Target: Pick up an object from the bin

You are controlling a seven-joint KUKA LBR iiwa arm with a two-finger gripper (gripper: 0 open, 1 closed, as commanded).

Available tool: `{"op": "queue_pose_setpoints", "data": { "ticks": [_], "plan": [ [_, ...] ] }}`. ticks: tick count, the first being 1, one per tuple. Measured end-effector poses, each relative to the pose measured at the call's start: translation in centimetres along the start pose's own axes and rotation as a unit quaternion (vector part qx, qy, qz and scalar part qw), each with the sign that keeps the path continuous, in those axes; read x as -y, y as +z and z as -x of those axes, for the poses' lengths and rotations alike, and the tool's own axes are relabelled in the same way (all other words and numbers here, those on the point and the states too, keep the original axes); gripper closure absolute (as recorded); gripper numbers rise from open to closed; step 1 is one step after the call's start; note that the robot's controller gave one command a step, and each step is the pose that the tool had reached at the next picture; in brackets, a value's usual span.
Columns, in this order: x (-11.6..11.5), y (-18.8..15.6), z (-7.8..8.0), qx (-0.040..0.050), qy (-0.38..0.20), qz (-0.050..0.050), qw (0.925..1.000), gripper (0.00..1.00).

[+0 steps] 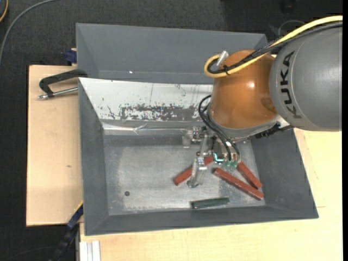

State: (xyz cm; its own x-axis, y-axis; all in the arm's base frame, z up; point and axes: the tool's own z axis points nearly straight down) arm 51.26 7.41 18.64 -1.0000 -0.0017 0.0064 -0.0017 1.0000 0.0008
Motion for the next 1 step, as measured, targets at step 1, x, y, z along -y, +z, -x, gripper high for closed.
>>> {"op": "queue_pose_setpoints", "data": {
  "ticks": [1],
  "plan": [
    [1.49,12.04,-0.29,-0.0007,-0.010,0.000,0.9999,0.00]
  ]
}}
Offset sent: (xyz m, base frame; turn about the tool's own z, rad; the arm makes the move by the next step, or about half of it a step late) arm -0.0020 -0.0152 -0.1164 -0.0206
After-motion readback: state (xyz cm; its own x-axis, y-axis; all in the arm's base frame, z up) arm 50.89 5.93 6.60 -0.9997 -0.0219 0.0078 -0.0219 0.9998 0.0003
